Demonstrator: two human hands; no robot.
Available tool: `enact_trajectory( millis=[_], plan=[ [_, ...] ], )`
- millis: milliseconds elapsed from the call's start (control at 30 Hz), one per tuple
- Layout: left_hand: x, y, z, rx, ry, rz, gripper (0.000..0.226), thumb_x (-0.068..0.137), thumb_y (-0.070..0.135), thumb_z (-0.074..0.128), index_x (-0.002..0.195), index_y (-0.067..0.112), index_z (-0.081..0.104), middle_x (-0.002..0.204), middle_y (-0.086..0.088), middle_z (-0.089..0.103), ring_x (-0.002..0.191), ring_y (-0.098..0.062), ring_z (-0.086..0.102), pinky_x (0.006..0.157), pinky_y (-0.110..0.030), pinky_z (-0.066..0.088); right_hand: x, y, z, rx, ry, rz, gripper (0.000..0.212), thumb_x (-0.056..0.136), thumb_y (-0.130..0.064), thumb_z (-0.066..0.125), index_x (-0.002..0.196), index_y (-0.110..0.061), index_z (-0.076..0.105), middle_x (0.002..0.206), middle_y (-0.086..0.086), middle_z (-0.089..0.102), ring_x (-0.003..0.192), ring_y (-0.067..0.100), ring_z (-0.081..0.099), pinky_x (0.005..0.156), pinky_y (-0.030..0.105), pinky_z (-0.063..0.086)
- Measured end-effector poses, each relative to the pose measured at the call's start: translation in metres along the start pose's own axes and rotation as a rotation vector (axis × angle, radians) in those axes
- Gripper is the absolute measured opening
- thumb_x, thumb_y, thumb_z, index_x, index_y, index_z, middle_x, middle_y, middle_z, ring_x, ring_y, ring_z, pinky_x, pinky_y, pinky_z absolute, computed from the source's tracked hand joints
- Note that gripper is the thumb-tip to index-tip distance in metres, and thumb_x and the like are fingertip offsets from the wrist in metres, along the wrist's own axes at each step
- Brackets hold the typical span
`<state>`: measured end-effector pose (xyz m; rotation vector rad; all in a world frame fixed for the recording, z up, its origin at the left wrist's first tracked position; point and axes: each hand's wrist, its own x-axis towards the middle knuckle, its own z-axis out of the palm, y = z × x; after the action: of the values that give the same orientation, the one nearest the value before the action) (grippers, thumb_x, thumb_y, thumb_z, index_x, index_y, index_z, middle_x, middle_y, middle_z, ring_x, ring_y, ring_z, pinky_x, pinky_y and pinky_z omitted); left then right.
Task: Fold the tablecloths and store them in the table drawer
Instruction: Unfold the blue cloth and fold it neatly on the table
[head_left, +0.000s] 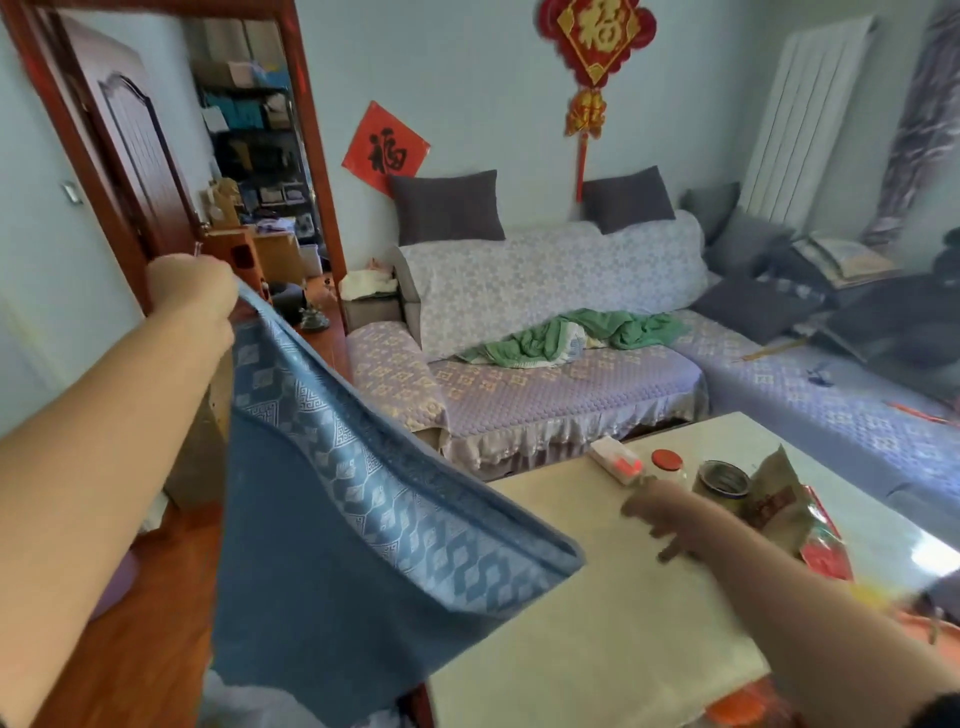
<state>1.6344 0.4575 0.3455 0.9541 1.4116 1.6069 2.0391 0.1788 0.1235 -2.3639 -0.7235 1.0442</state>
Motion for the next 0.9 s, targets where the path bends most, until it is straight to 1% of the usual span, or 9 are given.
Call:
enact_trajectory(
  millis=[67, 233, 333, 400, 467, 567, 667, 767, 900],
  plan=[
    [-0.029, 0.010, 0.020, -0.023, 0.003, 0.006, 0.024, 0.096, 0.013, 0.053, 0.119, 0.014, 0.061, 0.106, -0.002, 0.065, 0.092, -0.017, 0.066, 0.084, -0.035, 0.058, 0.003, 0.025, 0.042, -0.038, -0.168, -0.008, 0.042, 0.094, -0.010, 0.057, 0.134, -0.013, 0.047, 0.123, 0.014, 0.047, 0.102, 0.031, 0.053, 0.078, 0.050, 0.057],
    [-0.087, 0.034, 0.048, 0.162, 0.044, 0.260, 0.032, 0.095, 0.013, 0.049, 0.125, 0.012, 0.062, 0.117, -0.006, 0.067, 0.098, -0.020, 0.066, 0.081, -0.034, 0.058, 0.013, 0.079, 0.096, 0.178, -0.318, -0.003, 0.053, 0.094, -0.002, 0.048, 0.145, -0.019, 0.041, 0.109, 0.011, 0.057, 0.078, 0.022, 0.052, 0.073, 0.041, 0.055],
    [-0.114, 0.060, 0.055, 0.176, 0.083, 0.317, 0.028, 0.092, 0.012, 0.049, 0.117, 0.011, 0.062, 0.103, -0.002, 0.061, 0.083, -0.013, 0.056, 0.064, -0.027, 0.047, 0.028, 0.091, 0.078, 0.307, -0.359, -0.007, 0.045, 0.095, -0.008, 0.053, 0.139, -0.015, 0.047, 0.119, 0.010, 0.054, 0.080, 0.026, 0.058, 0.082, 0.047, 0.058],
    [-0.131, 0.085, 0.058, 0.065, 0.105, 0.289, 0.011, 0.094, 0.013, 0.044, 0.093, 0.018, 0.053, 0.088, 0.003, 0.052, 0.075, -0.010, 0.048, 0.063, -0.026, 0.040, 0.034, 0.094, 0.059, 0.390, -0.364, -0.006, 0.036, 0.096, -0.014, 0.056, 0.132, -0.013, 0.051, 0.124, 0.011, 0.053, 0.085, 0.028, 0.061, 0.088, 0.049, 0.058],
    [-0.149, 0.108, 0.055, 0.013, 0.098, 0.265, 0.022, 0.100, 0.017, 0.036, 0.078, 0.023, 0.037, 0.078, 0.007, 0.043, 0.070, -0.007, 0.046, 0.063, -0.025, 0.042, 0.035, 0.093, 0.039, 0.413, -0.374, -0.014, 0.036, 0.097, -0.021, 0.059, 0.131, -0.014, 0.050, 0.135, 0.011, 0.049, 0.101, 0.032, 0.061, 0.088, 0.050, 0.058],
    [-0.176, 0.131, 0.046, -0.042, 0.069, 0.272, 0.013, 0.100, 0.014, 0.032, 0.092, 0.021, 0.040, 0.079, 0.005, 0.045, 0.065, -0.006, 0.050, 0.060, -0.021, 0.045, 0.040, 0.091, 0.006, 0.503, -0.331, -0.057, 0.054, 0.098, -0.028, 0.060, 0.146, -0.023, 0.038, 0.147, 0.010, 0.040, 0.125, 0.038, 0.046, 0.086, 0.050, 0.056],
    [-0.194, 0.130, 0.038, -0.068, 0.130, 0.262, 0.017, 0.093, 0.000, 0.046, 0.093, 0.016, 0.049, 0.078, -0.002, 0.053, 0.056, -0.009, 0.056, 0.051, -0.026, 0.053, 0.049, 0.092, -0.040, 0.666, -0.365, -0.075, 0.032, 0.098, -0.030, 0.057, 0.127, -0.016, 0.053, 0.135, 0.004, 0.047, 0.123, 0.038, 0.049, 0.088, 0.055, 0.055],
    [-0.208, 0.106, 0.032, -0.114, 0.096, 0.178, 0.024, 0.090, -0.008, 0.047, 0.101, 0.012, 0.055, 0.081, -0.007, 0.057, 0.061, -0.015, 0.061, 0.055, -0.033, 0.060, 0.060, 0.105, -0.075, 0.557, -0.438, 0.029, 0.023, 0.093, -0.010, 0.052, 0.116, -0.008, 0.056, 0.114, 0.017, 0.068, 0.098, 0.035, 0.067, 0.089, 0.056, 0.056],
    [-0.214, 0.060, 0.043, -0.139, 0.141, 0.061, 0.030, 0.089, -0.009, 0.047, 0.109, 0.008, 0.061, 0.085, -0.009, 0.061, 0.070, -0.020, 0.063, 0.064, -0.042, 0.061, 0.071, 0.146, -0.095, 0.142, -0.407, 0.216, 0.019, 0.093, 0.003, 0.050, 0.110, 0.008, 0.054, 0.104, 0.027, 0.071, 0.078, 0.037, 0.074, 0.073, 0.050, 0.062]
  ],
)
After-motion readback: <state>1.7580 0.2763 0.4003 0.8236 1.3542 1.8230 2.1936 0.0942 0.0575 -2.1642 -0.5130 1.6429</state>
